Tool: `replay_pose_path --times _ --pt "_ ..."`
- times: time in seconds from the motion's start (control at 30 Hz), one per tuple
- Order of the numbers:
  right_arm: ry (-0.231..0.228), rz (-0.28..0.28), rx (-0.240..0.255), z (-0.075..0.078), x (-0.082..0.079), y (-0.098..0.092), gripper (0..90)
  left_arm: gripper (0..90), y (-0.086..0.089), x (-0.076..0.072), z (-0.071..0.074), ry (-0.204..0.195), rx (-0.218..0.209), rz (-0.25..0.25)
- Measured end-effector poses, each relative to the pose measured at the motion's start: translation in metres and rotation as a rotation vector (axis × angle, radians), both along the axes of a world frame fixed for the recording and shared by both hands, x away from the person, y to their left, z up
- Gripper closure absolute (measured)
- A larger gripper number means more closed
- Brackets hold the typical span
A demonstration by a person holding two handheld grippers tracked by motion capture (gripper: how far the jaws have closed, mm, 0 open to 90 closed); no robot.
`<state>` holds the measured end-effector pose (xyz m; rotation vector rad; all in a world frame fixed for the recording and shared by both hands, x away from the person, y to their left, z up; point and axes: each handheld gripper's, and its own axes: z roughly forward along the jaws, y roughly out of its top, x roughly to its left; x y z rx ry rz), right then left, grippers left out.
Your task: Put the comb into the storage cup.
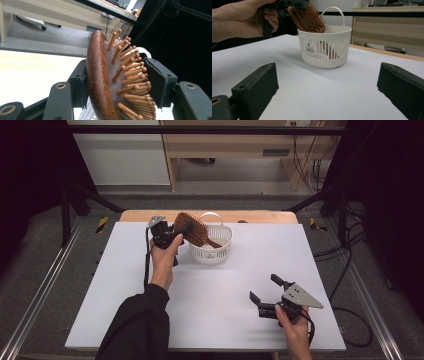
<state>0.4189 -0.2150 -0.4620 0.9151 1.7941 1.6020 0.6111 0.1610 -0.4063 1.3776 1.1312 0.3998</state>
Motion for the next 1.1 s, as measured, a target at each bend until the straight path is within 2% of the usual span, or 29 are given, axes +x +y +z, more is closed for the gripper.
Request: replay_pose_path --times 0.13,0.2,0.7,1.1 --pt "0.001 0.000 -0.001 -0.0001 0.0000 0.0000 3.6 40.0 -0.0001 -0.0003 -0.0005 -0.008 0.008 0.012" --pt "0.002 0.000 0.000 -0.0001 0.0001 0.0001 3.6 39.3 0.0001 -0.0003 0.0000 -0.016 0.029 0.025" --pt "0.004 0.002 -0.001 -0.0009 0.0009 0.0005 3.6 37.7 -0.0009 -0.0001 -0.0011 -0.024 0.045 0.044" --pt "0.009 0.003 0.001 -0.0013 0.0012 0.0002 3.6 33.4 0.0003 0.0013 -0.0020 -0.034 0.072 0.086"
